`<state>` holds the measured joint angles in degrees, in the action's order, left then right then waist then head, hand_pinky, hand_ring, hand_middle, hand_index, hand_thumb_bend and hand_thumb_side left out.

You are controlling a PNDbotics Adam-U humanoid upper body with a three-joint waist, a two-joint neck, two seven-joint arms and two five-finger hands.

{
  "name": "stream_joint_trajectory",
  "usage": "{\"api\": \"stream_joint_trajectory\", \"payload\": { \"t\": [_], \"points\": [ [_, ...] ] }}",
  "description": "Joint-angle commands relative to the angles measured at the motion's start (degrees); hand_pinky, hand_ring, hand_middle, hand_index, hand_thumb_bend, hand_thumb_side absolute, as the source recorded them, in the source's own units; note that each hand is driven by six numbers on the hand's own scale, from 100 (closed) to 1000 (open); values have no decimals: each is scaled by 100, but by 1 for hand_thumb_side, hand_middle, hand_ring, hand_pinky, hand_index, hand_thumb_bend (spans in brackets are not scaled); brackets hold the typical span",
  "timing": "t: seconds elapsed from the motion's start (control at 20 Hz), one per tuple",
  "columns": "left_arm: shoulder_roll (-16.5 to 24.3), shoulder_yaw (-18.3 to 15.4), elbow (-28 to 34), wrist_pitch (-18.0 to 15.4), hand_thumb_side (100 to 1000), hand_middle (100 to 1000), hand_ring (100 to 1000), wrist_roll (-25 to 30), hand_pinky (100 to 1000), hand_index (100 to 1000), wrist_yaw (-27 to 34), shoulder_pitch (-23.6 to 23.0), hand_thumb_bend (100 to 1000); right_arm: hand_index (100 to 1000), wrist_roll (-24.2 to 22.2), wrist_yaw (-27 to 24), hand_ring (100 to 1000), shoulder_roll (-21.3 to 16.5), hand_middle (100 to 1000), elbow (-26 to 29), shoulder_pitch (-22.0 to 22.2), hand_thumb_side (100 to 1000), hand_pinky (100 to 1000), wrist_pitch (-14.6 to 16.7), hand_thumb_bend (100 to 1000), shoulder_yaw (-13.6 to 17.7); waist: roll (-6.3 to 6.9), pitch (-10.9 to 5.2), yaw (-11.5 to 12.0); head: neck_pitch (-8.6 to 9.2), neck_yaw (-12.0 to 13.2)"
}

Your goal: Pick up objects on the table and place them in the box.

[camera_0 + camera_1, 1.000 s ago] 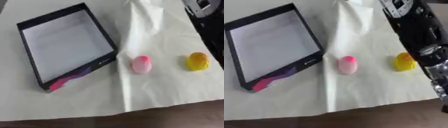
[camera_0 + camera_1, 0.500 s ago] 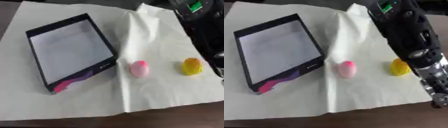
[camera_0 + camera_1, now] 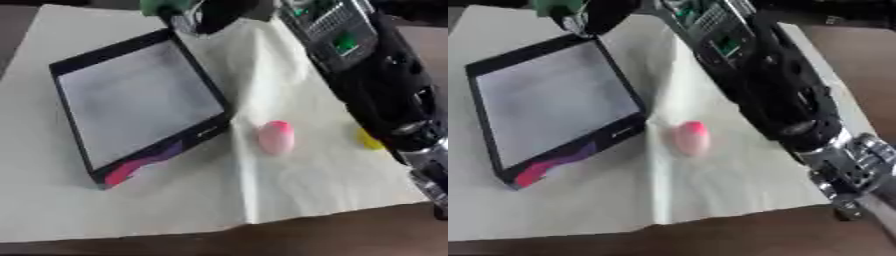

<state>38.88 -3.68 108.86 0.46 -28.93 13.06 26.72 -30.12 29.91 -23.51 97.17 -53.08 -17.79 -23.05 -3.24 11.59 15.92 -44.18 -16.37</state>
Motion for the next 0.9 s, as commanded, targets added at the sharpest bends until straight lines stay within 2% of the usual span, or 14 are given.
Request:
{"api": "stream_joint_trajectory", "payload": {
  "t": [0.05, 0.25, 0.45, 0.65, 0.75, 0.9],
  "points": [
    [200, -16, 91, 15, 488, 791, 620, 10, 740, 839, 8, 113, 364, 652, -85, 314, 627, 146, 587, -260, 38, 153, 799, 129, 200, -99, 41, -66, 20, 6, -64],
    [161, -8, 94, 23, 492, 791, 619, -10, 739, 839, 8, 140, 365, 653, -122, 660, 629, 359, 588, -657, 189, 162, 799, 313, 211, -247, 0, -11, 61, 6, -103],
    [60, 22, 108, 22, 494, 790, 618, 5, 739, 838, 27, 220, 366, 654, -52, 847, 631, 522, 590, -944, 125, 166, 799, 449, 226, -324, -18, 55, 168, 6, -213],
    [2, 35, 109, 22, 496, 790, 617, 16, 738, 838, 41, 266, 367, 677, -148, 972, 656, 604, 615, -1122, 88, 183, 810, 639, 298, -447, -43, 91, 244, 6, -288],
    [-18, 37, 105, 22, 497, 790, 617, 16, 738, 838, 43, 269, 368, 707, -251, 1029, 691, 623, 651, -1209, 99, 200, 813, 756, 355, -501, -58, 98, 262, 6, -315],
    [-25, 38, 90, 24, 500, 790, 615, 11, 738, 838, 45, 255, 368, 812, -350, 1148, 766, 632, 760, -1307, 118, 180, 837, 914, 413, -487, -74, 104, 260, 6, -331]
  ]
}}
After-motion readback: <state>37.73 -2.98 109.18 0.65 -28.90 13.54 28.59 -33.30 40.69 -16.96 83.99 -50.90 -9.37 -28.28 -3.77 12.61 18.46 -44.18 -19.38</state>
